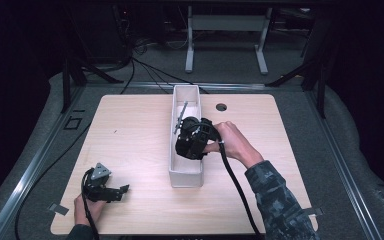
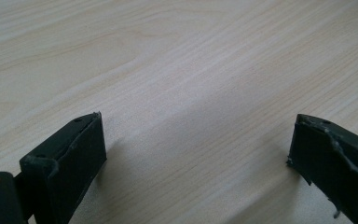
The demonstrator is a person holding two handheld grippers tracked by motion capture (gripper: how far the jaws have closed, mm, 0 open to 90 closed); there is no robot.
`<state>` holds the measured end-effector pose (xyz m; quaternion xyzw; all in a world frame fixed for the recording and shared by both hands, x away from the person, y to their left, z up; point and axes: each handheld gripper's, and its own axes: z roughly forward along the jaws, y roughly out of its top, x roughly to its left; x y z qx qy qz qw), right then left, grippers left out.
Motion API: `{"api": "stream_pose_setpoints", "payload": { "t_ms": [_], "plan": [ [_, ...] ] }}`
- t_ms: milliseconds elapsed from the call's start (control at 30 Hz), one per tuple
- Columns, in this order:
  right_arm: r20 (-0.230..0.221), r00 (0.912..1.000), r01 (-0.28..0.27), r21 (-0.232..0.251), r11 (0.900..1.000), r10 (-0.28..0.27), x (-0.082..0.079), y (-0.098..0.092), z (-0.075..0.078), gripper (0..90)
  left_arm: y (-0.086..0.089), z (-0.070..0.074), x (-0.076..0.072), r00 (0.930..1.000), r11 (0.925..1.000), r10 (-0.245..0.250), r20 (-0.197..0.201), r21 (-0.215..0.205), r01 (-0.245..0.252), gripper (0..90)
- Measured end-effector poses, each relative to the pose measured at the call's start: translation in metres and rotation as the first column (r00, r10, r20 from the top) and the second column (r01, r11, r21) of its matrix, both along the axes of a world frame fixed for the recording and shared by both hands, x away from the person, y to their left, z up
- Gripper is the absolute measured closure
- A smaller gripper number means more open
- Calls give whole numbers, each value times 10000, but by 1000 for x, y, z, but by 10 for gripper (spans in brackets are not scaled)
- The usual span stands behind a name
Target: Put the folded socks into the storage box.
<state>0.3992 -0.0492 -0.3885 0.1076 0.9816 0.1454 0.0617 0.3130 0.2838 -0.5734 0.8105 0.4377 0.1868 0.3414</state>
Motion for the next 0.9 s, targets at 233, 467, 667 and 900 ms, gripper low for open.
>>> {"api": "stream_pose_setpoints", "payload": {
  "t_ms": [233, 467, 667, 900],
  "plan": [
    [-243, 9996, -129, -76, 9999, 127, 1, 8, -10, 489, 0, 0, 0, 10000, 10000, 32, 6, -6, -32, 35],
    [-493, 9984, -269, -210, 9994, 258, 3, 14, -19, 489, 0, 0, 0, 10000, 10000, 29, 9, -5, -29, 36],
    [-700, 9970, -372, -410, 9985, 343, 2, 17, -29, 488, 0, 0, 0, 10000, 10000, 28, 2, -5, -28, 36],
    [-856, 9956, -432, -507, 9978, 387, 2, 21, -35, 487, 0, 0, 0, 10000, 10000, 25, 8, -4, -25, 37]
  ]
}}
